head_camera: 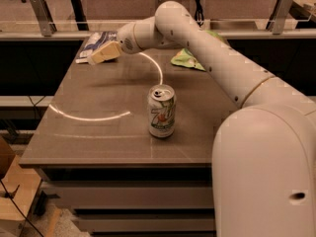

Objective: Pick blue chip bag

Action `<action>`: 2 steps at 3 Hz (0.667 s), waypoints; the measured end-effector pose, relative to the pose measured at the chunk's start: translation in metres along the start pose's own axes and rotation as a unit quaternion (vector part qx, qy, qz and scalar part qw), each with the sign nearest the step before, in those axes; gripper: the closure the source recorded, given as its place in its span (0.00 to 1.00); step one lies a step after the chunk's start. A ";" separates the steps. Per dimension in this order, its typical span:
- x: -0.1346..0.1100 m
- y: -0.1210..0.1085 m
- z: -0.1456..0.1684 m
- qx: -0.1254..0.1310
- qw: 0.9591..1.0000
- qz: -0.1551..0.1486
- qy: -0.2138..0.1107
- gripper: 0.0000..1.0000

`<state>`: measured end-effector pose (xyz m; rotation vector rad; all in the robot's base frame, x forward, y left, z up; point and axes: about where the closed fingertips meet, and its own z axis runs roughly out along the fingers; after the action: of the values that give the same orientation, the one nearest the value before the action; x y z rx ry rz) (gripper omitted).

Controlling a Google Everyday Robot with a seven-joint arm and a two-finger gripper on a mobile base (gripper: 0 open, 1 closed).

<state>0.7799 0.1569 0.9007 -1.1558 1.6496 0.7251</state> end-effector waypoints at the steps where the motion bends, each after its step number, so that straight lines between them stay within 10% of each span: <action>1: -0.003 -0.001 0.000 0.001 1.000 -0.001 -0.002 0.00; 2: 0.002 0.000 0.006 0.009 1.000 0.001 0.003 0.00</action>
Offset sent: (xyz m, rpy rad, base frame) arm 0.0037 0.0017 -0.0112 -0.0214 -0.0063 -0.0579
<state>0.7815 0.1611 0.8967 -1.1446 1.6591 0.7074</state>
